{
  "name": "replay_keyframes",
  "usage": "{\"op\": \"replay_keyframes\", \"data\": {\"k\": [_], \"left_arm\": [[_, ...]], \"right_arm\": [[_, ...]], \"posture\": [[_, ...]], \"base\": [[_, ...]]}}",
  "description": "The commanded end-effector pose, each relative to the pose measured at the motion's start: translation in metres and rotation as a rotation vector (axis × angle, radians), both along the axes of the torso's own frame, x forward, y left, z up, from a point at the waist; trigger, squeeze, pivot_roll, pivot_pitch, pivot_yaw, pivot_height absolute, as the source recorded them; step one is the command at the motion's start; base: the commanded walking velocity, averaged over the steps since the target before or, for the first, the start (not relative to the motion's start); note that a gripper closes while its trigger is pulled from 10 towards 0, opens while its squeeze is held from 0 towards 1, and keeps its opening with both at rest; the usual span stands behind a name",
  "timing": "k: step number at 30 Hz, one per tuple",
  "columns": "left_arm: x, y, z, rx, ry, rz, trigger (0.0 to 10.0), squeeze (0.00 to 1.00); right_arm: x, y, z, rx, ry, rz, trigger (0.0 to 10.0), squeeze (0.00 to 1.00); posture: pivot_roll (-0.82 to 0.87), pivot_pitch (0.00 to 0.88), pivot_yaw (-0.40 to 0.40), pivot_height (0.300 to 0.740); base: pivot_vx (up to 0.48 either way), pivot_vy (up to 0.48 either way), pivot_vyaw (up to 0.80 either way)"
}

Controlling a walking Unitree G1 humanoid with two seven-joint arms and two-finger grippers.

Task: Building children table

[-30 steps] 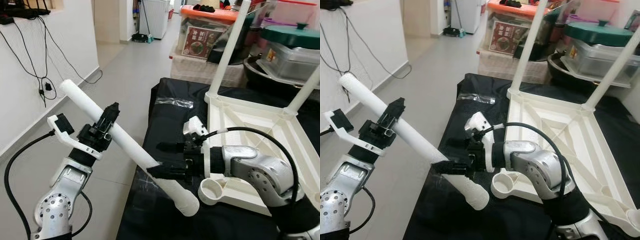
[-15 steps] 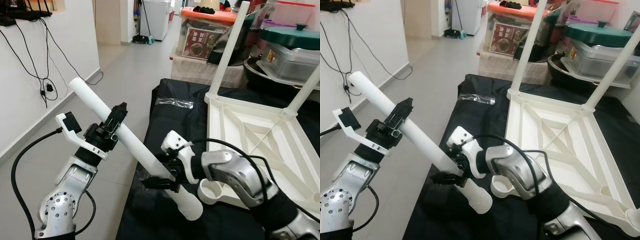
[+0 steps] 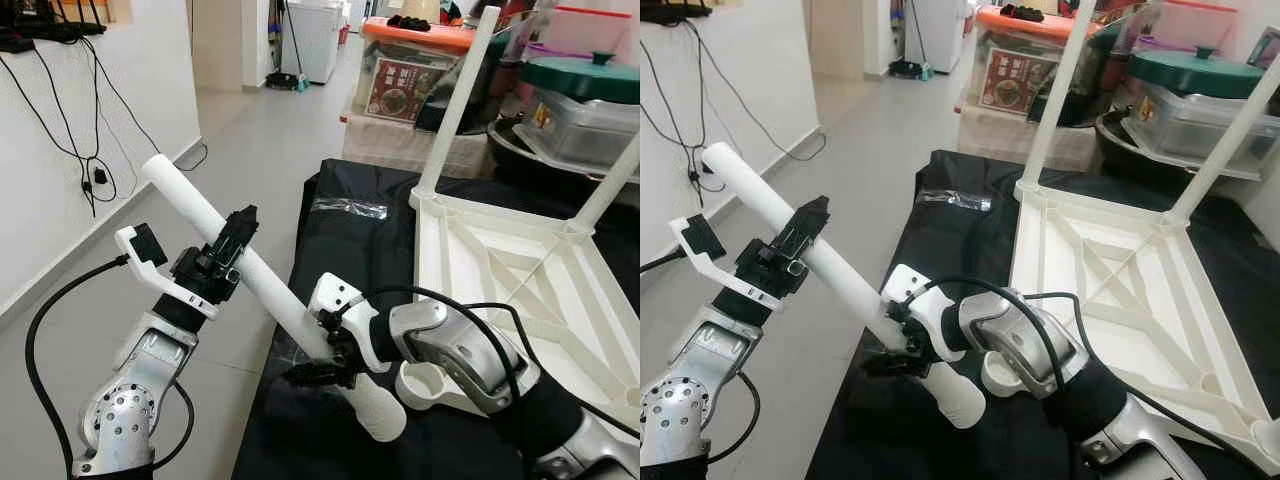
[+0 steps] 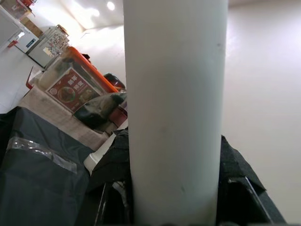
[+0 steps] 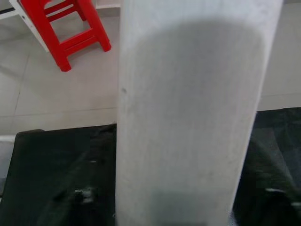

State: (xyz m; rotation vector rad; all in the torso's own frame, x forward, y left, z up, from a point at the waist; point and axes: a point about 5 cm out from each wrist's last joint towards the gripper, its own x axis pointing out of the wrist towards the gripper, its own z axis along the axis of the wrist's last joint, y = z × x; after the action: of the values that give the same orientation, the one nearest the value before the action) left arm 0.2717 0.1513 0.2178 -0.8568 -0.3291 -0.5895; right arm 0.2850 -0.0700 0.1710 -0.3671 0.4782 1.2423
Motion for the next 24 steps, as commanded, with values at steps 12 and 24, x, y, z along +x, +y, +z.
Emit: {"op": "replay_keyframes", "data": {"k": [12,24], "left_arm": [[0.003,-0.01,-0.004,0.05,0.031,-0.012,0.0,0.0],[-0.003,-0.008,-0.002,0.016,-0.012,-0.072,10.0,1.0]], "right_arm": [[-0.004,0.008,-0.013,0.069,0.069,-0.082,0.0,0.0],[-0.003,-0.01,-0.012,0.14,0.11,-0.176,0.0,0.0]], "posture": [[0.04,0.0,-0.104,0.74],[0.04,0.0,-0.105,0.74]], "base": [[0.0,0.0,0.0],[0.0,0.0,0.0]]}}
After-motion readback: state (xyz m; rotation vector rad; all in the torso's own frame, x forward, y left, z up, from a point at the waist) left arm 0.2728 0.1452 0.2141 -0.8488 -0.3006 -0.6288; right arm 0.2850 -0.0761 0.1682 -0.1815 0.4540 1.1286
